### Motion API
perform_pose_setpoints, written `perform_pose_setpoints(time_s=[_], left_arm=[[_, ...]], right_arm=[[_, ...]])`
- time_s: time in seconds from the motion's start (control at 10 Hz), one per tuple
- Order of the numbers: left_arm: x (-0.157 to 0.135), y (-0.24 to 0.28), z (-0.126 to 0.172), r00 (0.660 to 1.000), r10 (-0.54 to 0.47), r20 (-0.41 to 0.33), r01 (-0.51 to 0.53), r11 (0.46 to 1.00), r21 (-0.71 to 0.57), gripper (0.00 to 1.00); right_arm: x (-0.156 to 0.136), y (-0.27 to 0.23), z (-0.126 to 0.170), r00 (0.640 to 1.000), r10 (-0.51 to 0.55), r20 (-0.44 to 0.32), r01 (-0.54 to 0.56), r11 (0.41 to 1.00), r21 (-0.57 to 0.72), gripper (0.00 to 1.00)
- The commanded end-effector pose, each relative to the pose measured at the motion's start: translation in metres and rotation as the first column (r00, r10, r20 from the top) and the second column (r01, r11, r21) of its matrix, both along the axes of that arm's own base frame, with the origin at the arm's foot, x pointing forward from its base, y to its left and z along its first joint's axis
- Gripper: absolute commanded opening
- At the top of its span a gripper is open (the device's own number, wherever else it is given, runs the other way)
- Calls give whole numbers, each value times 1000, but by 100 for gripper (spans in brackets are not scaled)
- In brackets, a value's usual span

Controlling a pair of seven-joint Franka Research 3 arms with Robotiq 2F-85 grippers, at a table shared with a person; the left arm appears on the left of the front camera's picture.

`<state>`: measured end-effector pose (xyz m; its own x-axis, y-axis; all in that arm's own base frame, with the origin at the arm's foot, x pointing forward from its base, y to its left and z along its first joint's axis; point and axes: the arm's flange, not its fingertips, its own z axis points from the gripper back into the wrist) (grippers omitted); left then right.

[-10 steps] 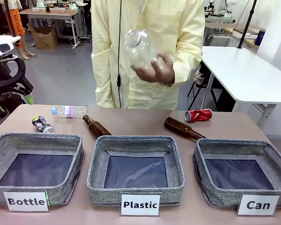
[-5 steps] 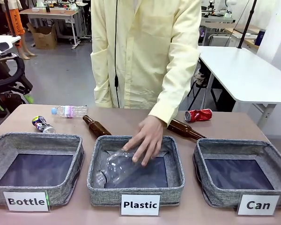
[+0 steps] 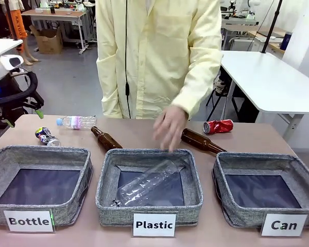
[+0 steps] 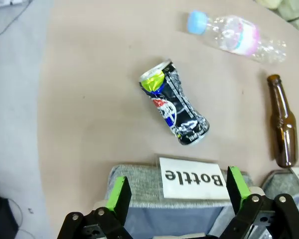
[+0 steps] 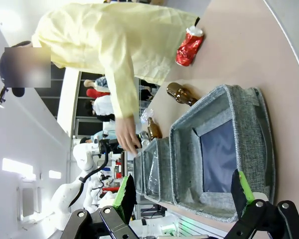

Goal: Sort the can waste into the basket.
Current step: Pick up the can waste from the table and place it in the right Fabric basket.

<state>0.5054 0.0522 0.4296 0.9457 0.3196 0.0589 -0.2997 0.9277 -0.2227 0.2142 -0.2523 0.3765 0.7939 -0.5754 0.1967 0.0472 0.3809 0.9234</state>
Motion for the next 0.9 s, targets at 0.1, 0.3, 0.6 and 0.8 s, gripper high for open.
perform_pose_setpoints(time_s=[0.1,0.3,0.6,0.8], left_arm=[[19,-5,-18,994,105,-2,-105,994,8,100],[31,-5,-41,987,152,-54,-151,988,22,100],[48,-6,-69,970,239,-50,-240,971,-8,100],[60,-8,-86,958,279,-70,-278,960,21,100]], right_arm=[[2,-1,1,999,-1,34,1,1000,-2,100],[2,-1,1,999,-1,34,1,1000,-2,100],[2,-1,1,999,-1,34,1,1000,-2,100],[2,-1,1,999,-1,34,1,1000,-2,100]])
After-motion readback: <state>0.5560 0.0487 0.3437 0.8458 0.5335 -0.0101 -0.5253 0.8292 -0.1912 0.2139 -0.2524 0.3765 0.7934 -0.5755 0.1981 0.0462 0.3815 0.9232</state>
